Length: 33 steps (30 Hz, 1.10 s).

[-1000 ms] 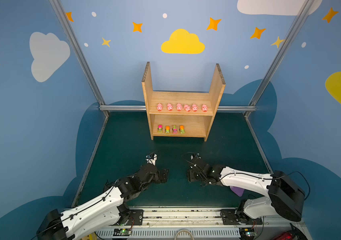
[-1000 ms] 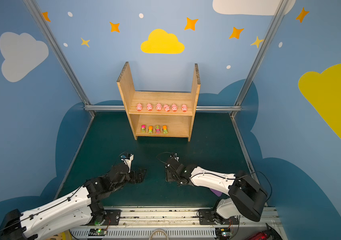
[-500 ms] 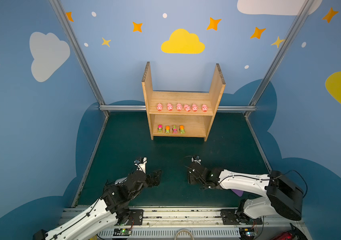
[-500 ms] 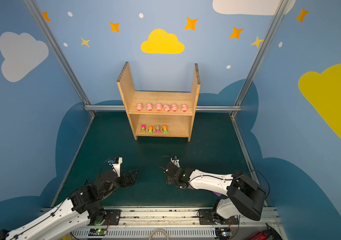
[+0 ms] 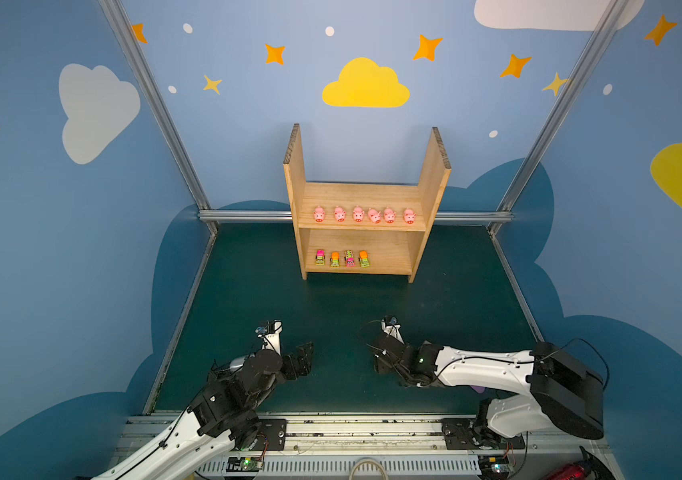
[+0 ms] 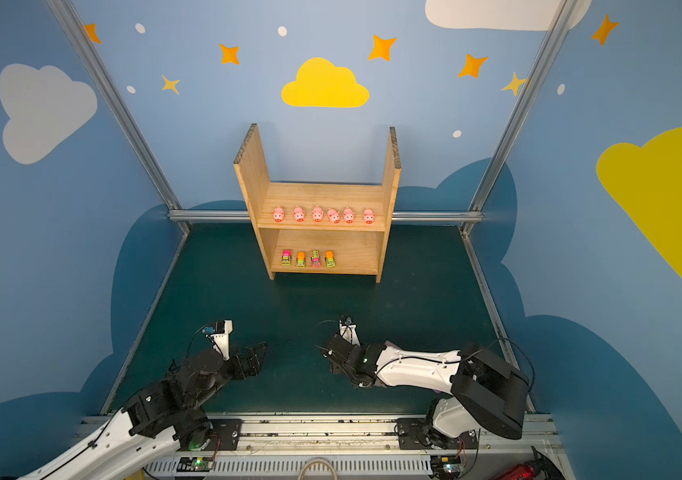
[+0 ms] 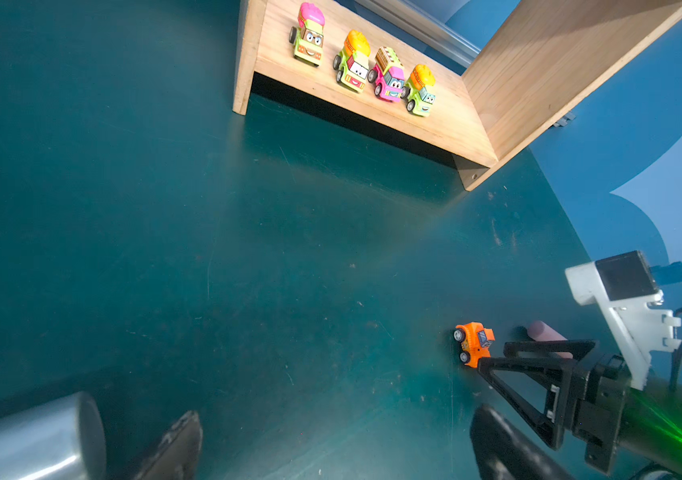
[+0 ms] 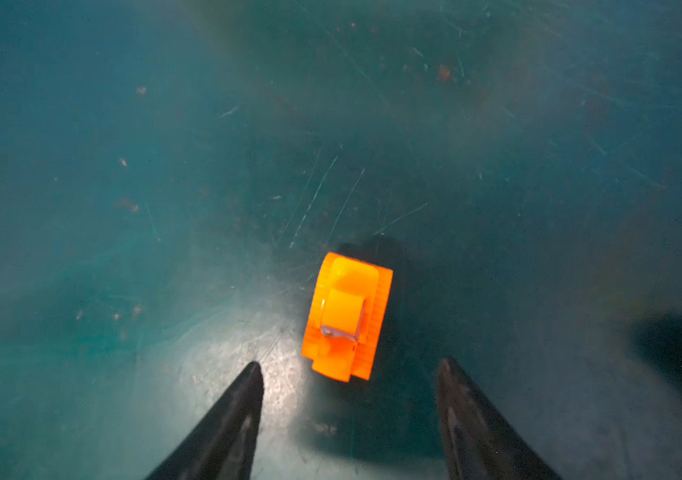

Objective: Place and organize the plastic toys onto the shelf

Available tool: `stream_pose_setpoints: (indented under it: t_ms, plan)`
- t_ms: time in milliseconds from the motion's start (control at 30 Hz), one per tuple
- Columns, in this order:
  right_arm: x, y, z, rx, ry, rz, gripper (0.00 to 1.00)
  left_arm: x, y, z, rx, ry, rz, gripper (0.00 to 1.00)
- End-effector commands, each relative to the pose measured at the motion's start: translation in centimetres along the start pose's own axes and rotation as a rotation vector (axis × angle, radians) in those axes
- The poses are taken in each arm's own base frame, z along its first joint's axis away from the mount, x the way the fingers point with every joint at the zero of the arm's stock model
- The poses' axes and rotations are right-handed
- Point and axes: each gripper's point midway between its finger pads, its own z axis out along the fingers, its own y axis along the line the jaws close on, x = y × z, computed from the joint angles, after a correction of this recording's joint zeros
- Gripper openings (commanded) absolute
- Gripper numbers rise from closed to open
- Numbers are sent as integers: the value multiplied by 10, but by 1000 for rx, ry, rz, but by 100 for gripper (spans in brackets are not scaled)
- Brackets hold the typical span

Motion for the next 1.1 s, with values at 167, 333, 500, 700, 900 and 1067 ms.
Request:
stream_pose_setpoints:
  t_ms: [167,333,500,700,900,1067]
  plan:
    - [2,-2,14,60,-65,4,61,4,10,-3,-27,4,0,100]
    - [5,-1,22,95,-90,-1,56,5,11,-3,-31,6,-1,100]
    - [9,-1,31,114,-92,-2,53,5,10,-3,-29,8,0,100]
    - [13,-3,37,133,-85,3,41,4,10,-4,-31,5,3,100]
    - [13,-5,35,139,-79,2,27,3,10,-3,-32,3,5,100]
    - [1,-4,21,125,-100,-7,26,2,9,-2,-35,5,7,100]
